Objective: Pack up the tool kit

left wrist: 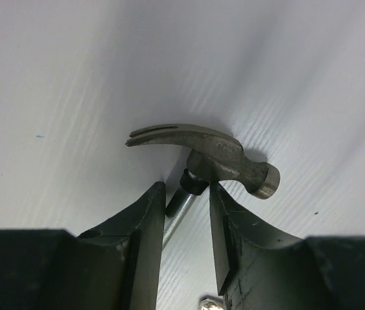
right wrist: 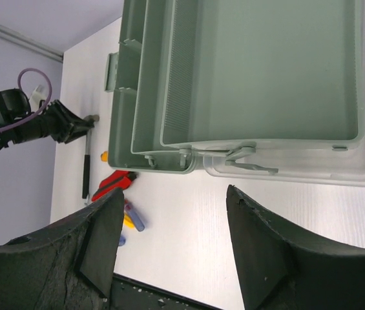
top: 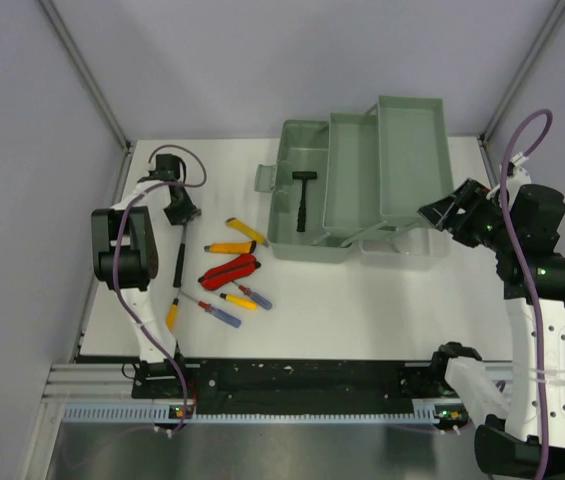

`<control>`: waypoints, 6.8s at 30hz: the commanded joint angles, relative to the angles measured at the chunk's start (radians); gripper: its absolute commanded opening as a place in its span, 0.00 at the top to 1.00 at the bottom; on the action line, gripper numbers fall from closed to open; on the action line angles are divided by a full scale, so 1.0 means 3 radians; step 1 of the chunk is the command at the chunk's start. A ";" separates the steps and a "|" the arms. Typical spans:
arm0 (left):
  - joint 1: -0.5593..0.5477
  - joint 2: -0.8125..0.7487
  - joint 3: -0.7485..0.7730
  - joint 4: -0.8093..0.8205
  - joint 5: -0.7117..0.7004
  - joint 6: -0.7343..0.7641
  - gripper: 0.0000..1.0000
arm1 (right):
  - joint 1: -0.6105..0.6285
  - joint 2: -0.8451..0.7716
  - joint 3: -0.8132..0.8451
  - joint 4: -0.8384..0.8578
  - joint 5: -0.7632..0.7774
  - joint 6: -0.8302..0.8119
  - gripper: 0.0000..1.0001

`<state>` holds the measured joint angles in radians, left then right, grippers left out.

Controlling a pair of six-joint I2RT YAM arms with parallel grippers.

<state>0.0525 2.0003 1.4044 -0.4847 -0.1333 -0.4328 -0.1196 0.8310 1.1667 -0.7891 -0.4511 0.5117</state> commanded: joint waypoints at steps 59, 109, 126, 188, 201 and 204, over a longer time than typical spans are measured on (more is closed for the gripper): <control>-0.0160 -0.0966 -0.0652 -0.0271 0.0163 0.0215 1.00 | 0.0041 0.0027 -0.0013 0.0304 -0.0312 0.0084 0.36; -0.1361 -0.1713 -0.0049 0.0505 0.1104 0.0042 1.00 | 0.0041 -0.0034 -0.0059 0.0304 -0.0378 0.0176 0.36; -0.1903 -0.0322 0.0621 0.1355 0.0879 -0.0454 1.00 | 0.0041 -0.0147 -0.0151 0.0304 -0.0373 0.0212 0.36; -0.2056 -0.1533 0.0106 -0.0153 -0.0777 -0.0465 0.48 | 0.0041 -0.0229 -0.0070 0.0008 0.0082 -0.0074 0.36; -0.1908 -0.3169 -0.1449 -0.0608 -0.0844 -0.0434 0.02 | 0.0955 0.0078 0.0477 0.0150 0.0021 -0.0596 0.29; -0.1801 -0.3354 -0.1465 -0.0752 -0.0905 -0.0444 0.02 | 0.1480 0.0241 0.0549 0.0308 0.0158 -0.0688 0.25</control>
<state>-0.5194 1.0687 0.9737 -0.6762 -0.3614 -0.5789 0.1665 0.8635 1.2663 -0.7891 -0.4370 0.3740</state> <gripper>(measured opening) 0.982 0.723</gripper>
